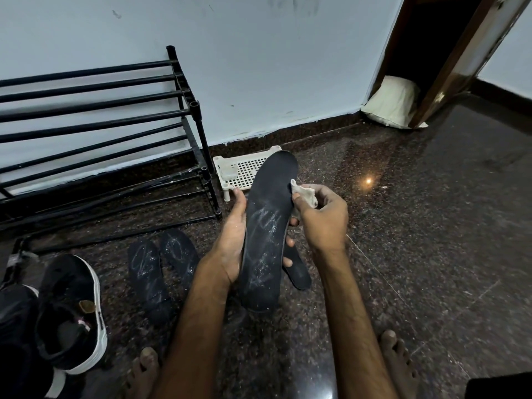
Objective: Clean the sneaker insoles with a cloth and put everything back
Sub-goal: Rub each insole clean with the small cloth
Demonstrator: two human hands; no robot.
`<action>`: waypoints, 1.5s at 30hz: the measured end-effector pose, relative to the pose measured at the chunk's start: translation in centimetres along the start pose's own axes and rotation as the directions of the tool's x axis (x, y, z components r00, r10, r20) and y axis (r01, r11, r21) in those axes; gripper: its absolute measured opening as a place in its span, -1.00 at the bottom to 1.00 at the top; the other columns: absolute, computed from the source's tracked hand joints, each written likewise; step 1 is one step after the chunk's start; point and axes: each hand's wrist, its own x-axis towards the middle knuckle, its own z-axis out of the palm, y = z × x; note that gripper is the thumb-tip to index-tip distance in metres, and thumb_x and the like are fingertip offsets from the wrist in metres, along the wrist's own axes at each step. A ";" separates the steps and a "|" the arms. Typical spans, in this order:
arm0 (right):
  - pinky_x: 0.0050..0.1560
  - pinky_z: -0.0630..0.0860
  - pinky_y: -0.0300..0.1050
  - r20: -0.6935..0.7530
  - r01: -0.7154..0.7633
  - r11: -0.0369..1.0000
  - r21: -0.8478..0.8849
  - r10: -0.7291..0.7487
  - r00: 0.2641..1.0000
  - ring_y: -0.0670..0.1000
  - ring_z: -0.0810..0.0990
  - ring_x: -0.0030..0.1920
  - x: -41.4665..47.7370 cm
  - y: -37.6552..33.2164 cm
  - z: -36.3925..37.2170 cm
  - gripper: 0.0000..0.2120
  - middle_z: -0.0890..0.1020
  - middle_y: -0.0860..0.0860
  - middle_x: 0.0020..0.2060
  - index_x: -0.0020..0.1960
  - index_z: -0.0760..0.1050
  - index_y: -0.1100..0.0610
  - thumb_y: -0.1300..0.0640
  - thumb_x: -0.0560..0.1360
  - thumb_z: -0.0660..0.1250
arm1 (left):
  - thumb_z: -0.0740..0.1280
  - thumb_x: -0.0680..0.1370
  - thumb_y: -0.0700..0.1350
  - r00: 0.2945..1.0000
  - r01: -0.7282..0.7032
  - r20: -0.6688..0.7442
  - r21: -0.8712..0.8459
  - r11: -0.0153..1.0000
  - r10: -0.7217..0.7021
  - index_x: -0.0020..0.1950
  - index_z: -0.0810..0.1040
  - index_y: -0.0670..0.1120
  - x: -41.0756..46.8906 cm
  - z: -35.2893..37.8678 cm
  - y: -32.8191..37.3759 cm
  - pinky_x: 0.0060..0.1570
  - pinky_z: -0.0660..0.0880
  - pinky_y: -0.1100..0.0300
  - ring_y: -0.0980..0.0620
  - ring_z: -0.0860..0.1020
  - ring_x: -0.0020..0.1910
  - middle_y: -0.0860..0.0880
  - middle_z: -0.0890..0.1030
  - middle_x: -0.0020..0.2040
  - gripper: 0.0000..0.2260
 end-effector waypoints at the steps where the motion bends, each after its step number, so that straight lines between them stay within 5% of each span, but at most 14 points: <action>1: -0.19 0.64 0.05 -0.037 0.004 1.000 -0.011 -0.004 0.999 -0.03 0.65 -0.28 0.1 0.0 0.0 -0.92 0.69 -0.05 -0.28 -0.12 0.60 0.00 0.15 0.44 0.46 | -0.02 0.54 0.40 1.000 -0.006 0.003 0.002 1.000 0.006 0.25 0.58 -0.18 0.0 0.0 -0.1 -0.42 0.59 -0.15 -0.19 0.62 -0.31 -0.24 0.64 -0.05 -0.26; 7: -0.05 0.50 -0.40 -0.050 0.259 0.923 -0.283 -0.284 0.958 -0.17 0.59 -0.10 -0.2 -0.9 -1.0 -0.86 0.64 -0.09 -0.08 0.03 0.64 0.08 0.25 0.49 0.42 | 0.15 0.51 0.31 0.987 -0.073 -0.142 -0.021 0.997 0.069 0.45 0.40 -0.20 0.9 0.2 -0.4 -0.39 0.61 0.00 -0.15 0.63 -0.25 -0.22 0.62 0.03 -0.29; 10: 0.03 0.40 -0.57 0.110 0.394 0.820 -0.415 -0.384 0.917 -0.26 0.48 -0.07 -0.7 -1.7 -1.2 -0.81 0.55 -0.09 0.01 0.09 0.62 0.12 0.28 0.50 0.41 | 0.17 0.54 0.32 0.976 -0.107 -0.194 -0.034 0.994 0.099 0.39 0.51 -0.16 1.1 0.4 -0.4 -0.24 0.63 0.04 -0.11 0.64 -0.09 -0.17 0.61 0.13 -0.34; 13: 0.11 0.48 -0.36 0.296 0.493 0.723 -0.485 -0.395 0.870 -0.17 0.51 -0.07 -1.1 -1.8 -0.6 -0.86 0.57 -0.07 -0.03 0.06 0.62 0.13 0.25 0.51 0.40 | 0.02 0.62 0.30 0.982 -0.129 -0.148 -0.051 0.990 0.121 -0.02 0.74 -0.15 0.7 1.0 -0.4 -0.19 0.64 0.12 -0.06 0.69 -0.11 -0.15 0.71 -0.05 -0.35; 15: 0.13 0.50 -0.25 0.287 0.494 0.721 -0.486 -0.402 0.869 -0.12 0.53 -0.06 -1.2 -1.6 -0.3 -0.87 0.59 -0.03 -0.05 0.04 0.63 0.16 0.27 0.49 0.40 | 0.00 0.64 0.27 0.984 -0.136 -0.125 -0.056 0.989 0.128 -0.09 0.75 -0.14 0.7 1.1 -0.6 -0.20 0.63 0.16 -0.03 0.70 -0.13 -0.14 0.72 -0.09 -0.34; 20: 0.06 0.48 -0.34 0.181 0.523 0.760 -0.386 -0.494 0.851 -0.11 0.56 -0.10 -1.5 -2.3 0.8 -0.90 0.63 -0.01 -0.11 -0.03 0.64 0.20 0.29 0.46 0.40 | 0.04 0.65 0.25 0.979 -0.127 -0.161 -0.017 0.992 0.122 0.08 0.72 -0.11 1.0 2.0 -1.3 0.01 0.61 0.13 -0.03 0.66 0.09 -0.15 0.67 0.12 -0.42; 23: 0.00 0.40 -0.50 0.352 0.603 0.743 -0.291 -0.503 0.789 -0.14 0.57 -0.11 -1.5 -3.2 0.9 -0.89 0.63 -0.02 -0.14 -0.07 0.65 0.19 0.33 0.43 0.41 | 0.07 0.64 0.24 0.979 -0.154 -0.153 -0.099 0.983 0.138 0.03 0.73 -0.12 0.8 1.9 -1.2 -0.05 0.64 0.14 -0.03 0.68 0.00 -0.16 0.68 0.04 -0.44; 25: 0.01 0.47 -0.40 0.424 0.603 0.731 -0.319 -0.459 0.781 -0.12 0.59 -0.11 -1.0 -3.1 0.1 -0.86 0.64 -0.03 -0.13 -0.06 0.67 0.19 0.34 0.41 0.41 | 0.05 0.62 0.27 0.985 -0.144 -0.111 -0.108 0.984 0.132 0.05 0.72 -0.12 0.5 1.6 -0.8 -0.20 0.65 0.12 -0.05 0.69 -0.08 -0.15 0.69 0.01 -0.40; 29: 0.10 0.56 -0.12 0.233 0.524 0.712 -0.468 -0.472 0.850 -0.06 0.58 -0.08 -0.5 -2.5 -0.5 -0.85 0.63 0.00 -0.09 0.00 0.65 0.20 0.32 0.45 0.40 | 0.03 0.63 0.30 0.988 -0.115 -0.094 0.062 0.991 0.121 0.09 0.71 -0.02 0.7 1.3 -0.7 -0.43 0.49 0.17 0.01 0.58 -0.30 -0.06 0.64 -0.11 -0.43; 33: 0.04 0.49 -0.38 0.388 0.620 0.708 -0.338 -0.496 0.777 -0.11 0.58 -0.10 -0.9 -3.6 0.2 -0.85 0.63 0.00 -0.11 -0.04 0.66 0.21 0.35 0.42 0.40 | 0.02 0.64 0.27 0.994 -0.096 -0.058 0.002 0.995 0.096 0.03 0.73 -0.05 0.4 1.4 -0.4 -0.40 0.56 0.19 0.01 0.65 -0.27 -0.09 0.68 -0.12 -0.42; 35: 0.07 0.51 -0.31 0.463 0.590 0.713 -0.379 -0.407 0.788 -0.10 0.59 -0.09 -0.5 -3.6 -0.4 -0.83 0.65 -0.01 -0.10 -0.04 0.67 0.19 0.35 0.41 0.41 | 0.04 0.62 0.30 0.994 -0.098 -0.054 0.030 0.995 0.100 0.05 0.71 -0.08 0.3 0.9 -0.1 -0.45 0.51 0.20 0.01 0.61 -0.33 -0.10 0.64 -0.15 -0.41; 39: 0.08 0.56 -0.06 0.230 0.488 0.700 -0.522 -0.435 0.871 -0.03 0.60 -0.08 0.3 -2.7 -1.2 -0.85 0.63 0.01 -0.08 -0.02 0.65 0.19 0.31 0.42 0.41 | 0.13 0.59 0.33 0.995 -0.076 -0.058 0.148 0.986 0.085 0.15 0.59 -0.14 0.5 0.6 0.1 -0.41 0.48 0.13 -0.05 0.49 -0.29 -0.15 0.50 -0.14 -0.43; 43: -0.03 0.47 -0.41 0.342 0.579 0.735 -0.353 -0.475 0.811 -0.13 0.57 -0.14 -0.6 -3.6 0.0 -0.87 0.63 -0.04 -0.14 -0.06 0.65 0.18 0.33 0.42 0.42 | 0.06 0.62 0.31 0.997 -0.065 -0.031 0.115 0.991 0.069 0.14 0.66 -0.04 0.3 1.2 0.0 -0.43 0.49 0.17 0.00 0.57 -0.33 -0.09 0.61 -0.12 -0.46; 45: -0.03 0.49 -0.36 0.414 0.556 0.751 -0.356 -0.407 0.814 -0.14 0.58 -0.13 -0.4 -3.5 -0.4 -0.86 0.64 -0.05 -0.14 -0.06 0.67 0.17 0.32 0.40 0.43 | 0.08 0.62 0.31 0.998 -0.062 -0.027 0.090 0.994 0.065 0.18 0.65 -0.08 0.0 0.9 0.1 -0.44 0.49 0.17 -0.01 0.58 -0.32 -0.12 0.59 -0.08 -0.45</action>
